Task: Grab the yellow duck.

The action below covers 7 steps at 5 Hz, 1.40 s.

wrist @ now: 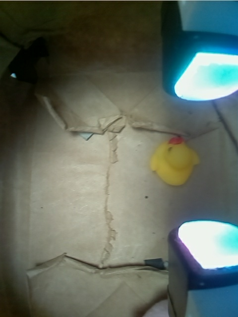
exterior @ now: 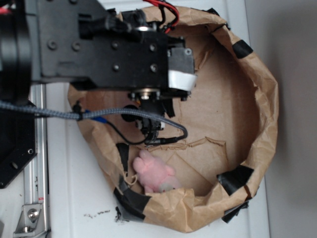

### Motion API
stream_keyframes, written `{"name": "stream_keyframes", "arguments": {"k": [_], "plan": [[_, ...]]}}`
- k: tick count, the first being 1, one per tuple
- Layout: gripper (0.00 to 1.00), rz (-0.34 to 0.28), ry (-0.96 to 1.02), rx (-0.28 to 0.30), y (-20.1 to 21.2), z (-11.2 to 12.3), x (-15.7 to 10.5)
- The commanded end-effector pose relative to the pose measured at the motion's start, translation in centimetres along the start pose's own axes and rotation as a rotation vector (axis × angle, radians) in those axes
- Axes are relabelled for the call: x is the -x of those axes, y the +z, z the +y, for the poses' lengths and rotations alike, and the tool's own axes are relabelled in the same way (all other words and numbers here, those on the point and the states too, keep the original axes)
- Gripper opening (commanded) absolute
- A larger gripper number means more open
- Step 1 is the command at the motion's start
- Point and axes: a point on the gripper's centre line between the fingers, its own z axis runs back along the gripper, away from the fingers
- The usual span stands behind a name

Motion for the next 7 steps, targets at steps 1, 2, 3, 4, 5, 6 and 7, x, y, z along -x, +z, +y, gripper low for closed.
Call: {"name": "stream_keyframes", "arguments": {"k": [1,2,3,4,5,6,7], "plan": [[1.0,-0.018,0.023,-0.006,0.4,0.8,-0.2],[1.0,-0.018,0.023,-0.006,0.4,0.8,-0.2],[1.0,-0.018,0.023,-0.006,0.4,0.8,-0.2],[1.0,-0.043,-0.03,0.042,-0.9,2.2,1.3],[1.0,-0.067,-0.036,0.05,-1.2,3.3,1.7],[1.0,-0.066,-0.037,0.04,-1.8,3.8,1.1],[1.0,-0.047,-0.027,0.025,-2.1,4.3,0.4]]}}
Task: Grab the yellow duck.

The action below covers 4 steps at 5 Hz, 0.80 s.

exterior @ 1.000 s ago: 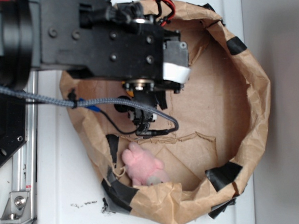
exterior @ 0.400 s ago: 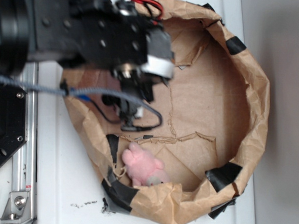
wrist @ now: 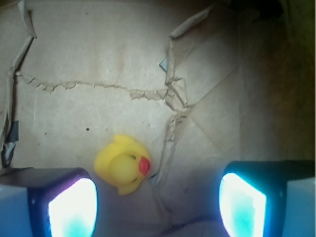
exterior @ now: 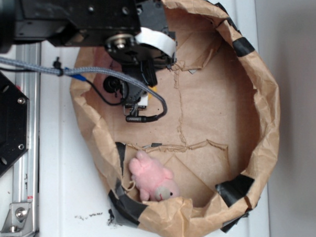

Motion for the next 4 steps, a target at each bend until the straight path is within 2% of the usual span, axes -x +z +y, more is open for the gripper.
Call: {"name": "stream_keyframes", "arguments": {"k": [1,2,3,4], "plan": [[1.0,0.041,0.007,-0.068,-1.7,1.5,-1.7],[1.0,0.069,-0.056,-0.033,-3.6,-0.4,-1.4],[1.0,0.092,-0.15,0.045,-4.1,-3.8,-0.8],[1.0,0.078,-0.192,0.08,-3.1,-5.9,-0.6]]}}
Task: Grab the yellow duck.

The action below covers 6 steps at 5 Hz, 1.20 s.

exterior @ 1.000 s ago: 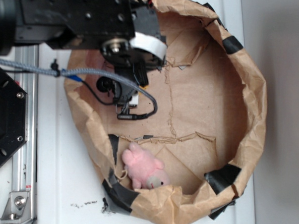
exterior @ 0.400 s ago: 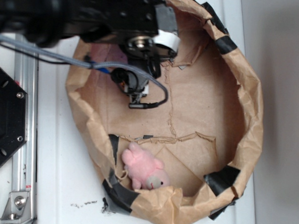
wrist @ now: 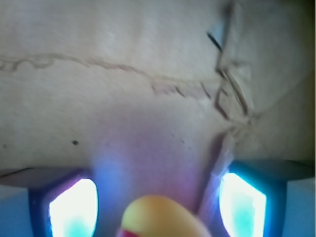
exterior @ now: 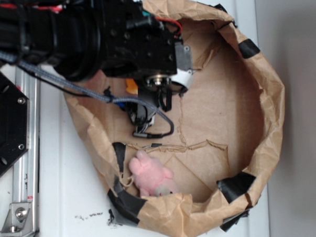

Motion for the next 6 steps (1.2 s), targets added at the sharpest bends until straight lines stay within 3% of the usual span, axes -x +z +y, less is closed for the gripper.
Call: {"name": "stream_keyframes", "arguments": {"k": [1,2,6], "plan": [[1.0,-0.064,-0.098,-0.004,2.2,-3.5,-0.4],[0.0,-0.067,-0.059,0.0,1.9,-2.9,-0.8],[0.0,-0.074,-0.041,-0.034,1.9,-2.1,-1.6]]}}
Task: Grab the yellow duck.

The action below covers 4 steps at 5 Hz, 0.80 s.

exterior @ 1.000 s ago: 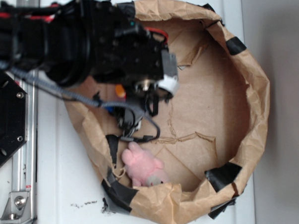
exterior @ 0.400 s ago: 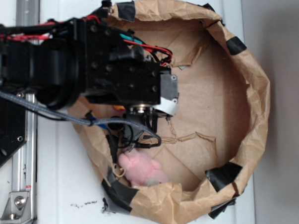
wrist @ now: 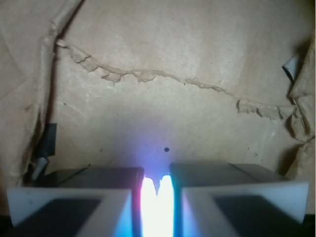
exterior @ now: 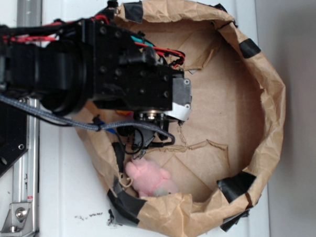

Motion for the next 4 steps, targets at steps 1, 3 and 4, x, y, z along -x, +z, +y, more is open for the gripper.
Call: {"name": "stream_keyframes", "arguments": {"k": [1,3,4], "plan": [[0.0,-0.041,0.005,-0.019,0.8,0.6,-0.9],[0.0,-0.114,0.082,-0.026,3.7,2.5,-1.8],[1.0,-0.117,0.107,-0.011,4.7,3.1,-1.4]]}}
